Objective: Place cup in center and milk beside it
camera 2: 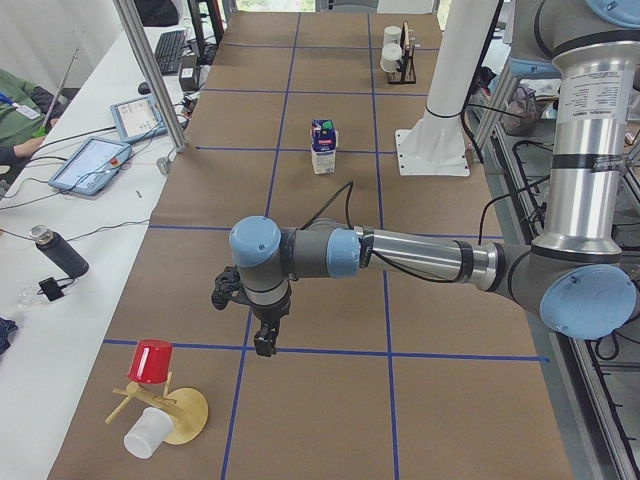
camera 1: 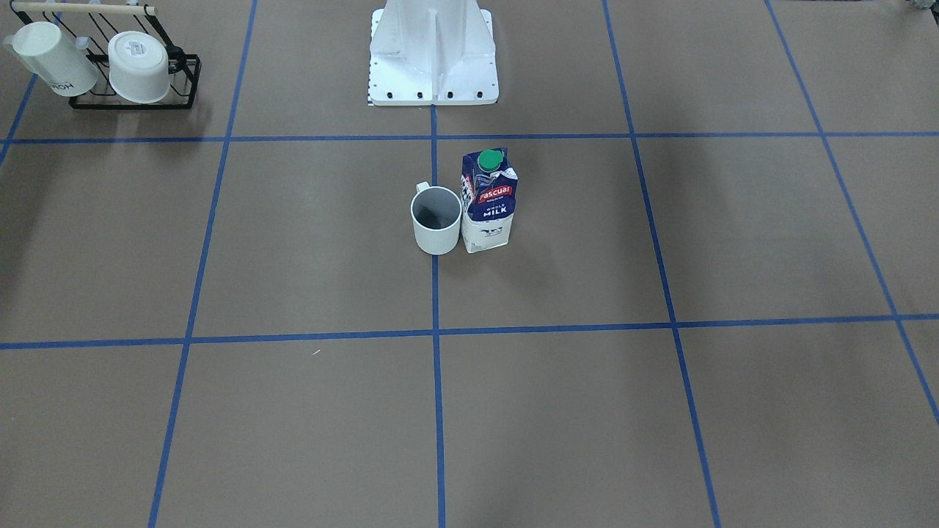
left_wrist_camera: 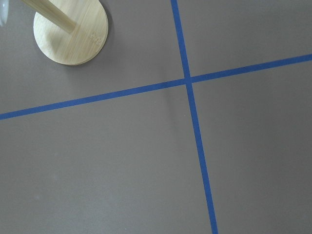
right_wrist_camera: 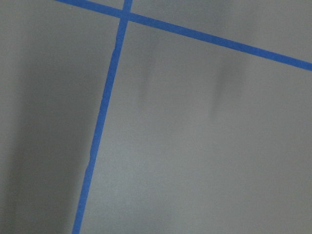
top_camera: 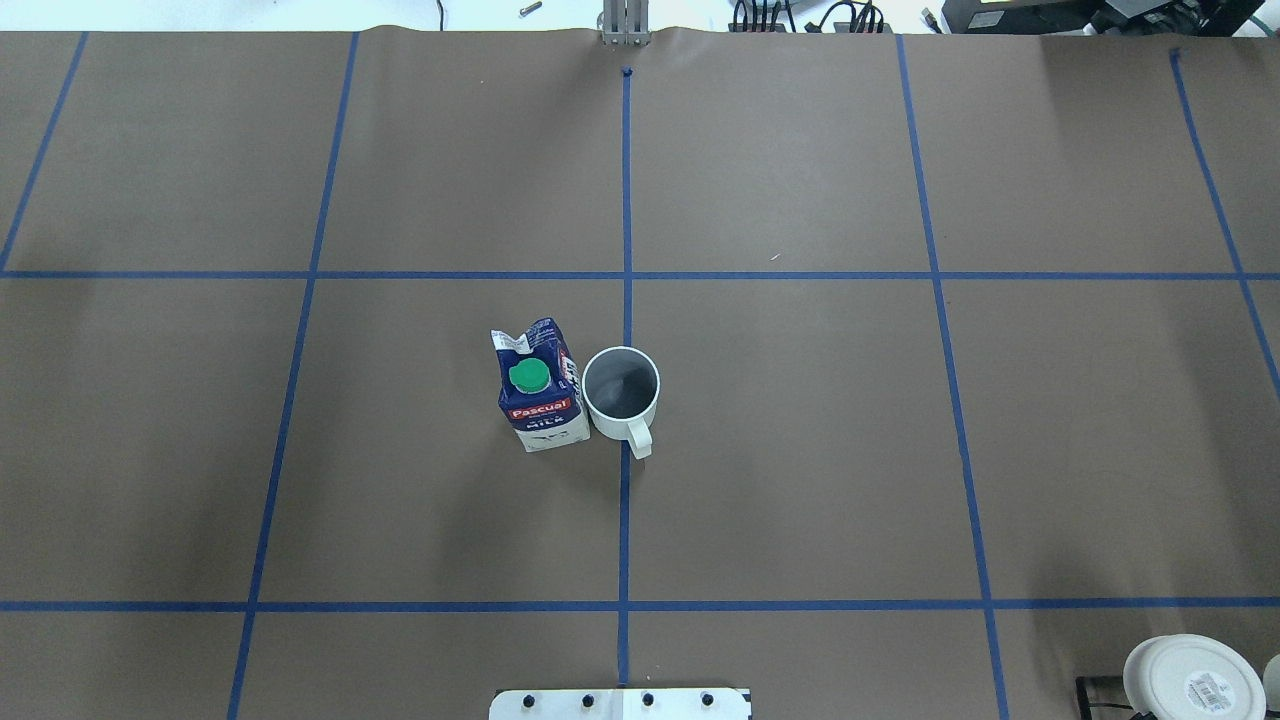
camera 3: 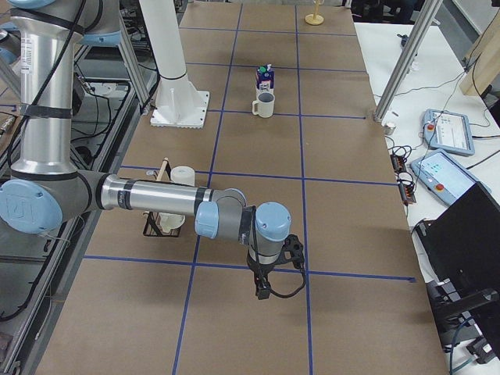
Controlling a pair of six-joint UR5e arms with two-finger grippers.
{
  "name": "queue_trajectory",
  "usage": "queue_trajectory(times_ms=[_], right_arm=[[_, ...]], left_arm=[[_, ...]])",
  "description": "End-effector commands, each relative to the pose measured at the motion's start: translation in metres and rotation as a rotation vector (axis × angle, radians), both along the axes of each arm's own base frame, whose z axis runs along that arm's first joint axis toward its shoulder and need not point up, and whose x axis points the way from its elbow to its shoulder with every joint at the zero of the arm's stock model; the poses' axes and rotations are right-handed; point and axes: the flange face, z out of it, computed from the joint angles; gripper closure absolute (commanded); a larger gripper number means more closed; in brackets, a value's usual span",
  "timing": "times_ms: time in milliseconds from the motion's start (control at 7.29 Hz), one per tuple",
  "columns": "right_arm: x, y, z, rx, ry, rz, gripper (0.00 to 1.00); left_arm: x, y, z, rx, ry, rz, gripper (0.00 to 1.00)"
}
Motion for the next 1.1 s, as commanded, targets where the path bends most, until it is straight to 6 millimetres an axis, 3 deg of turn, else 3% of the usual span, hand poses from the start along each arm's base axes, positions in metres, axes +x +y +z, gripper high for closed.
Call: queue_trajectory(times_ms=[0, 961], right_arm=[[0.000, 0.000, -0.001, 0.000, 0.000, 0.001, 0.00], [0.000, 0.000, -0.002, 0.002, -0.001, 0.001, 0.00]], left_arm=[[0.000, 0.002, 0.002, -0.001, -0.001, 0.002, 0.01], [0.000, 0.013, 0.010, -0.018, 0.001, -0.002, 0.01]])
